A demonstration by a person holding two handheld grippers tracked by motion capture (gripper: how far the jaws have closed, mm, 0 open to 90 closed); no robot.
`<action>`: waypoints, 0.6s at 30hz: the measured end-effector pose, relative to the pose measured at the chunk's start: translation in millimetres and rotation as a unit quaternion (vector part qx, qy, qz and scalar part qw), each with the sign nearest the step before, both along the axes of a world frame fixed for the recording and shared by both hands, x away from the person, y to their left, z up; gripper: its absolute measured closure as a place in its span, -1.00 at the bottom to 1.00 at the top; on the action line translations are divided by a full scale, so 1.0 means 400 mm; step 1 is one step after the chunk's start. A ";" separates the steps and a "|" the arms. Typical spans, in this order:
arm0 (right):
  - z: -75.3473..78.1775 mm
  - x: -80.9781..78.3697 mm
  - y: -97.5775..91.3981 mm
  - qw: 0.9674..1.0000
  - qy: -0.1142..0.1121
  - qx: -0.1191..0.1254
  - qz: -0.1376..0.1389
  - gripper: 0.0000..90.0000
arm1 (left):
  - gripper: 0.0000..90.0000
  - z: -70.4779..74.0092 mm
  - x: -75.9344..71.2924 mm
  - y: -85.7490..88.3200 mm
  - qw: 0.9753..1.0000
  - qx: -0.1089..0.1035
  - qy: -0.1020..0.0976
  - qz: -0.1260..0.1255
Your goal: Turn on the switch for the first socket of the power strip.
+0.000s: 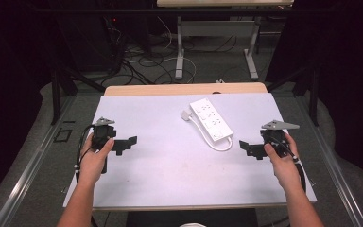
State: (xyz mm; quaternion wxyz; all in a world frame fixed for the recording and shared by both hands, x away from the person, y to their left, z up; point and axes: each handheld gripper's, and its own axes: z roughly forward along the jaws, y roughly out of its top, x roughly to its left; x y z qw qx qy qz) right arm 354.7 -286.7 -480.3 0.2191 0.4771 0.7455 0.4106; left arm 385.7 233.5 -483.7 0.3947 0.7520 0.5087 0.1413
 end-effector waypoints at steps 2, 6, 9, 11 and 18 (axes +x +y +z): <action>-0.012 0.001 -0.018 1.000 0.000 -0.001 -0.010 -0.90 | -0.89 -0.001 0.001 0.001 1.000 0.001 0.001 -0.001; -0.037 0.005 -0.046 1.000 0.005 0.002 -0.029 -0.90 | -0.89 -0.003 0.001 0.001 1.000 0.001 0.001 0.000; -0.058 0.008 -0.069 0.999 0.010 0.008 -0.047 -0.91 | -0.89 -0.004 0.001 0.003 1.000 0.001 0.000 0.000; -0.072 0.010 -0.083 0.998 0.012 0.016 -0.060 -0.91 | -0.89 -0.004 0.001 0.005 1.000 0.001 0.001 0.001; -0.108 0.015 -0.123 0.995 0.022 0.027 -0.088 -0.91 | -0.89 -0.003 0.000 0.009 1.000 0.000 0.000 0.003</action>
